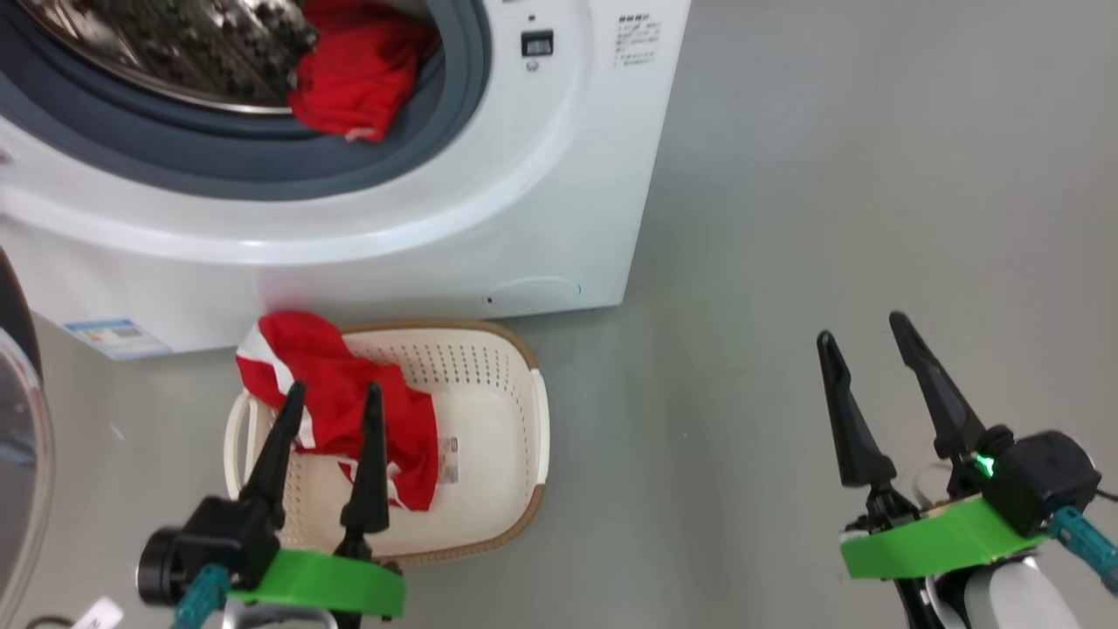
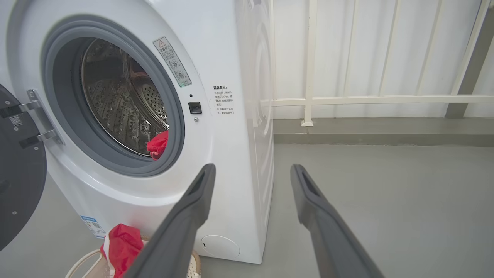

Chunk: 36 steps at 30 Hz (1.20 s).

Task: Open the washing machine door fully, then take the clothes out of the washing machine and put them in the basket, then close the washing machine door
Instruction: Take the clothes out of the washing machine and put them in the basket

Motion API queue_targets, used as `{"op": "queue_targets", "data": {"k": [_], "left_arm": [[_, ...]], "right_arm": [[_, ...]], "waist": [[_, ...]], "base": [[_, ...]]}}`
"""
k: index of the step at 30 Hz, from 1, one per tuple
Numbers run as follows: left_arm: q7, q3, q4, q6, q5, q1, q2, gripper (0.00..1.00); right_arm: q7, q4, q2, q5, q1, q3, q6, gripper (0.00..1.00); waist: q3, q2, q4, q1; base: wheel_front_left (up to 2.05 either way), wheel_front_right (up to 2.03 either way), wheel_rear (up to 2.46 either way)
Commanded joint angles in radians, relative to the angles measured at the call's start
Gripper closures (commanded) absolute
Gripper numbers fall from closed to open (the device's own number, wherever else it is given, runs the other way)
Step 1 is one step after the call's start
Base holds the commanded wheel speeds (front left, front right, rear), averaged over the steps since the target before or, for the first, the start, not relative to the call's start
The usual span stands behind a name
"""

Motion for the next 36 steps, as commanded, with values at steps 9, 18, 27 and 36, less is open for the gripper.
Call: {"op": "queue_targets", "data": {"k": [9, 18, 27, 36], "left_arm": [[-0.009, 0.07, -0.077, 0.026, 0.0, 0.119, 0.007, 0.0], [-0.009, 0.089, -0.091, 0.041, 0.004, 0.178, 0.006, 0.0], [-0.009, 0.092, -0.103, 0.051, 0.007, 0.239, 0.003, 0.0], [-0.009, 0.088, -0.109, 0.052, 0.004, 0.265, 0.001, 0.0]], "right_arm": [[-0.006, -0.049, -0.002, -0.083, 0.074, 0.0, 0.006, 0.0], [-0.006, -0.056, -0.002, -0.084, 0.118, -0.015, 0.006, 0.0], [-0.006, -0.053, -0.002, -0.063, 0.172, -0.024, 0.006, 0.0], [-0.006, -0.054, -0.002, -0.066, 0.2, -0.027, 0.006, 0.0]], "waist": [[-0.101, 0.0, -0.017, 0.0], [-0.148, 0.0, -0.033, 0.0], [-0.217, 0.0, -0.048, 0.0], [-0.255, 0.0, -0.056, 0.0]], "base": [[0.0, 0.0, 0.0], [0.0, 0.0, 0.0], [0.0, 0.0, 0.0], [0.0, 0.0, 0.0]]}}
